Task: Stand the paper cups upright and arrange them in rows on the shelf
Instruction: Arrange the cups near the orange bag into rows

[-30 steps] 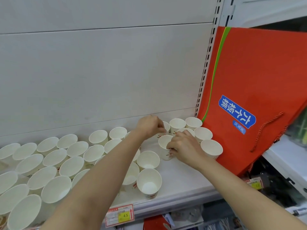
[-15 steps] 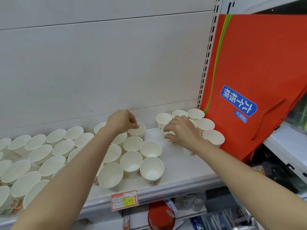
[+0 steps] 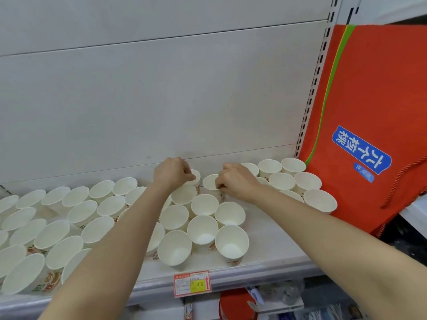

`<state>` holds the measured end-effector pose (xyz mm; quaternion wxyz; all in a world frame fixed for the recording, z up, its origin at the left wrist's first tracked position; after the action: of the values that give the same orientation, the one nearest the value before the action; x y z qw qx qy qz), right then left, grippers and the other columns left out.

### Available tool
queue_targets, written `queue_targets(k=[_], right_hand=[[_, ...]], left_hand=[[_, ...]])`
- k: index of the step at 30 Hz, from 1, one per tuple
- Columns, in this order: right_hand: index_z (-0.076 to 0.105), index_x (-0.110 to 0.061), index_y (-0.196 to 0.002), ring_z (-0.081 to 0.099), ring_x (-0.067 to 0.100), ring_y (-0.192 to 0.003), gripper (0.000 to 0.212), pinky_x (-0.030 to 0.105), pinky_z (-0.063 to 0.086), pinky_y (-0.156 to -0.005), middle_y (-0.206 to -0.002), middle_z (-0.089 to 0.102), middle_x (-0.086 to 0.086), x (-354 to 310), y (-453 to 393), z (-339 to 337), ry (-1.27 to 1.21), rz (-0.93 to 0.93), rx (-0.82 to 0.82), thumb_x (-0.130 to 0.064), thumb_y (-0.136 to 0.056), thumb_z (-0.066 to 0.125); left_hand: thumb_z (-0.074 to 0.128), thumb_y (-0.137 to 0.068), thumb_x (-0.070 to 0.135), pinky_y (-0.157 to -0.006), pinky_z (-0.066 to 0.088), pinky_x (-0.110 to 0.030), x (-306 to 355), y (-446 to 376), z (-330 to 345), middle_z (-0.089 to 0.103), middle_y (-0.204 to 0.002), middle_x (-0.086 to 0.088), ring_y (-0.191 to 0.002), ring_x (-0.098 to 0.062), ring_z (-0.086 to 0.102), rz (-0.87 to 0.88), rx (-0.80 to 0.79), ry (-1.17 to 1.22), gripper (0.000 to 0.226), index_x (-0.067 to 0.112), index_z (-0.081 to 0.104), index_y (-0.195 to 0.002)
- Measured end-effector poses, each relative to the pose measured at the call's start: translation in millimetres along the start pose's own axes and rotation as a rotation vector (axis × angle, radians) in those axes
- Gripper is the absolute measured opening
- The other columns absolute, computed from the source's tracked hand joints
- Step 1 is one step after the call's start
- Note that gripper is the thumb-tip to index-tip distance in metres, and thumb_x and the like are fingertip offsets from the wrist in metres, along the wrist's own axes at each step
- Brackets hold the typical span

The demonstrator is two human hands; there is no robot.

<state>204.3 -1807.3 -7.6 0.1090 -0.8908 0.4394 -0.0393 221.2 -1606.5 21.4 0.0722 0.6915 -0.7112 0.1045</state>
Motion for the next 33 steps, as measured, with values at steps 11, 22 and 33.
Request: queue_targets(k=[11,22,33], right_hand=[[0.071,-0.019,-0.086,0.049,0.025,-0.091,0.013,0.033,0.035,-0.077,-0.082,0.064,0.005,21,-3,2,0.027,0.163,-0.006,-0.015,-0.081,0.060],[0.069,-0.022,-0.077,0.050,0.024,-0.086,0.013,0.033,0.038,-0.073,-0.078,0.062,0.003,27,-4,9,-0.046,0.211,-0.018,-0.011,-0.076,0.061],[0.074,-0.025,-0.077,0.053,0.014,-0.074,0.011,0.033,0.046,-0.062,-0.074,0.068,-0.013,-11,81,-14,-0.357,0.181,0.320,-0.016,-0.072,0.079]], left_hand=[[0.072,-0.076,0.024,-0.061,0.042,-0.024,22,0,26,0.072,-0.087,0.006,-0.083,-0.019,0.065,0.120,-0.038,-0.081,0.012,0.031,0.076,-0.085],[0.074,-0.077,0.027,-0.069,0.051,-0.028,28,3,28,0.072,-0.088,0.008,-0.089,-0.015,0.063,0.193,-0.044,-0.073,0.010,0.029,0.076,-0.087],[0.076,-0.078,0.024,-0.068,0.051,-0.032,4,65,-1,0.071,-0.080,0.014,-0.073,-0.006,0.060,0.282,0.015,0.236,0.008,0.032,0.077,-0.078]])
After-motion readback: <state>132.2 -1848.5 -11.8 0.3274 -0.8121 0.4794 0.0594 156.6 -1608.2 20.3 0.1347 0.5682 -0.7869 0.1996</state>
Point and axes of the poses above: each hand's wrist, its own y-axis away from the middle knuckle, its own z-axis out of the palm, x = y × z, the point moved 1 cm from there along -y, towards the middle knuckle
